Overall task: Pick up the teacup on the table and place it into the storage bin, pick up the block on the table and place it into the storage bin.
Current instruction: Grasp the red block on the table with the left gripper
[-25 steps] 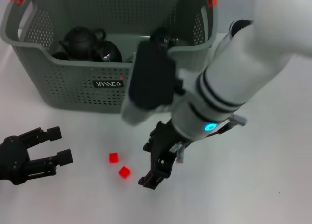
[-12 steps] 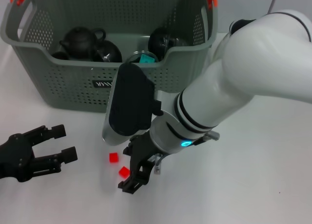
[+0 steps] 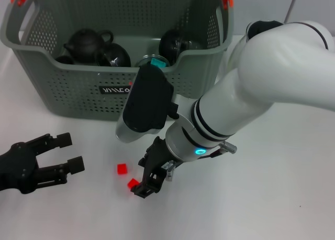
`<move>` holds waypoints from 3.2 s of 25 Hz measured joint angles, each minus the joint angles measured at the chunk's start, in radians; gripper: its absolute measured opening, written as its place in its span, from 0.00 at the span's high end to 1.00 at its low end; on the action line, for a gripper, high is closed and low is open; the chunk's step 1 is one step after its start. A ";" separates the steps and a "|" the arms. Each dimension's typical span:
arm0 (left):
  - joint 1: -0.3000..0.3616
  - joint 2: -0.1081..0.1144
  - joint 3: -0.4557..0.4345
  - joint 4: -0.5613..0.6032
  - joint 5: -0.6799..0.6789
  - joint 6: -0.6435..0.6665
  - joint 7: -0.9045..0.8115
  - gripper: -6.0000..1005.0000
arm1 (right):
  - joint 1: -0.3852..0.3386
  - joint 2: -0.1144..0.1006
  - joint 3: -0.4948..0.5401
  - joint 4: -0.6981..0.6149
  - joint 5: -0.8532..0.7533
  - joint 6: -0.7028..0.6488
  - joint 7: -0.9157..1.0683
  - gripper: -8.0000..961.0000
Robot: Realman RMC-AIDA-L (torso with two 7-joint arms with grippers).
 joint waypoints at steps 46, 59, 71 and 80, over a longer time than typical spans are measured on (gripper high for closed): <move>-0.141 -0.060 0.211 -0.434 0.195 0.075 -0.394 0.07 | -0.413 -0.049 1.213 0.190 0.103 -0.613 -1.069 0.33; -0.284 -0.162 0.603 -0.751 0.548 -0.070 -0.537 0.07 | -0.423 -0.040 1.233 0.196 0.103 -0.604 -1.075 0.33; -0.291 -0.162 0.808 -0.749 0.635 -0.224 -0.620 0.16 | -0.425 -0.038 1.258 0.207 0.104 -0.603 -1.076 0.33; -0.232 -0.164 0.962 -0.798 0.686 -0.352 -0.664 0.31 | -0.430 -0.038 1.267 0.207 0.104 -0.608 -1.072 0.33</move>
